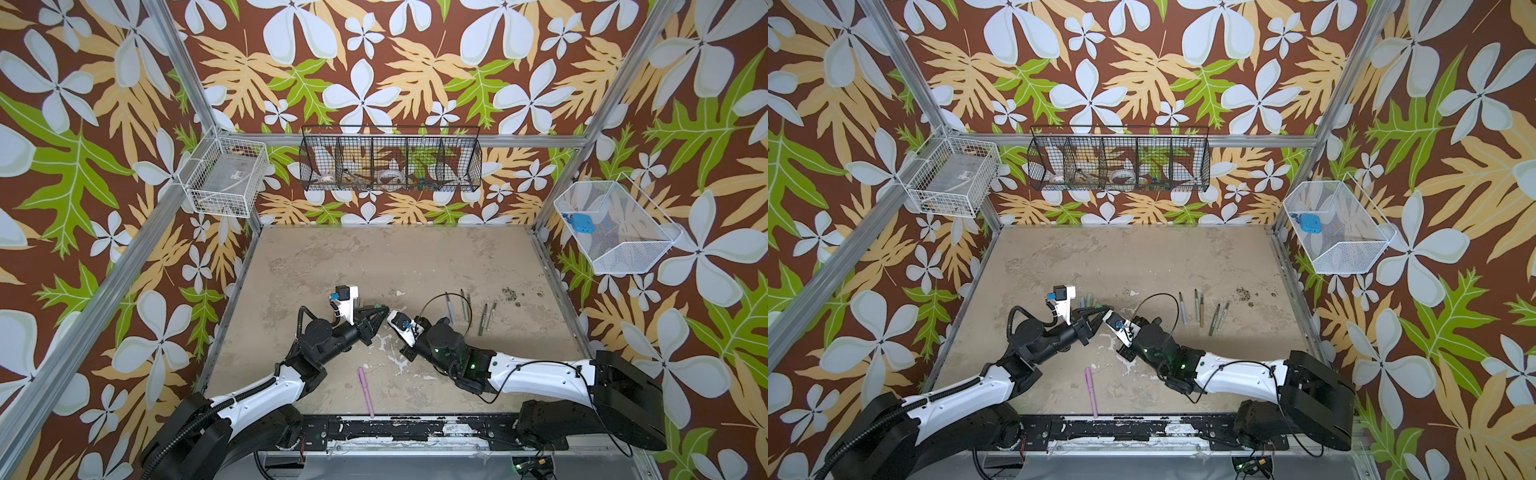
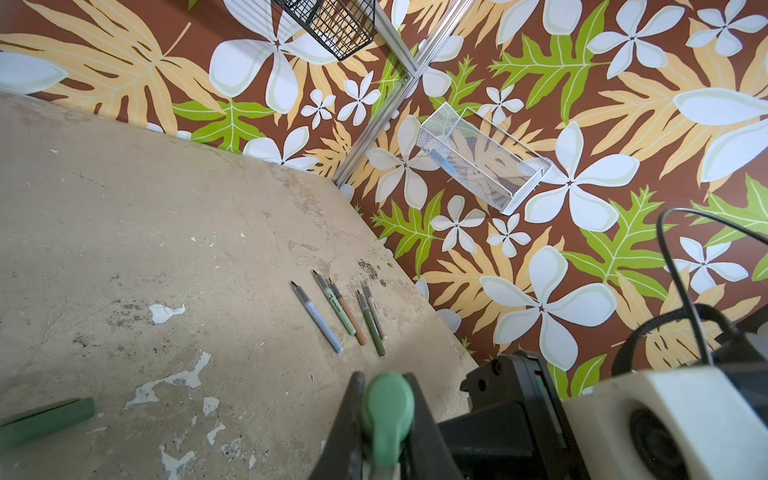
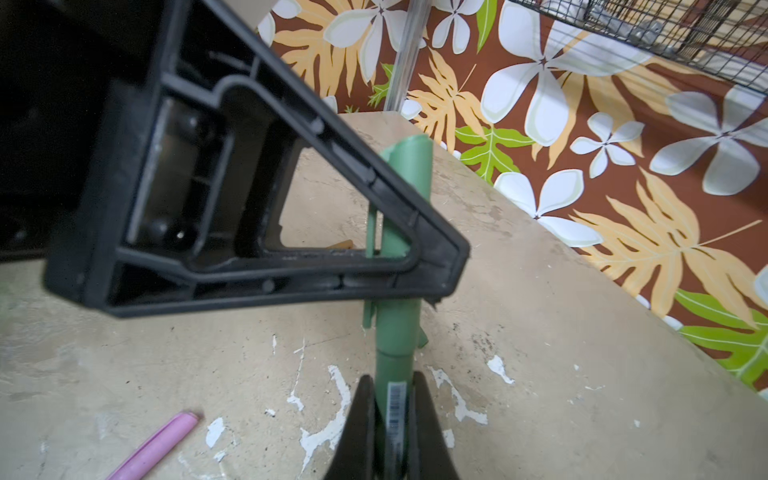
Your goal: Open the pen caps
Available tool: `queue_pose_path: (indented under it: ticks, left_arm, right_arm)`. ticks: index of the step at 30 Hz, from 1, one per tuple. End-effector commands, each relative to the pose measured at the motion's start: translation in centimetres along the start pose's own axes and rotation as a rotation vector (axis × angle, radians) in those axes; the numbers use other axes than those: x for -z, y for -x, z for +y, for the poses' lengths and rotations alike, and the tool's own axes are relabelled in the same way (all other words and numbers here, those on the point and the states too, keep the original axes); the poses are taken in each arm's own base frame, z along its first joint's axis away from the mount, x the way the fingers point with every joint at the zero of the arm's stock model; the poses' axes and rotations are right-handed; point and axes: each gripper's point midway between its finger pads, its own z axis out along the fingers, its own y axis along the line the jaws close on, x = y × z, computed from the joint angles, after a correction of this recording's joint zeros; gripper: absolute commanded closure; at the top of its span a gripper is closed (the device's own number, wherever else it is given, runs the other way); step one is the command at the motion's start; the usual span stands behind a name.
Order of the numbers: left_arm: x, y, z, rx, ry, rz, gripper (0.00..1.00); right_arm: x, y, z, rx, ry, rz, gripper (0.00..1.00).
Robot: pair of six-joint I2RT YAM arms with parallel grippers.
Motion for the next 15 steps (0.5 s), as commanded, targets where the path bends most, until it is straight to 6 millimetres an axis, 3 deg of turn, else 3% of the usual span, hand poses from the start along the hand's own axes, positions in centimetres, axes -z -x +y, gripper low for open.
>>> queue_pose_path:
  ticks: [1, 10, 15]
  left_arm:
    - [0.4, 4.2, -2.9, -0.037, -0.093, -0.159, 1.00]
    - [1.0, 5.2, -2.5, -0.020, -0.083, -0.181, 1.00]
    - [1.2, 5.1, -2.6, -0.031, -0.090, -0.185, 1.00]
  right_arm:
    - [0.5, -4.4, 1.7, 0.096, 0.087, 0.166, 1.00]
    - [0.9, -4.9, 8.5, -0.094, 0.661, 0.188, 1.00]
    - [1.5, -5.2, 9.7, -0.136, 0.788, 0.207, 1.00]
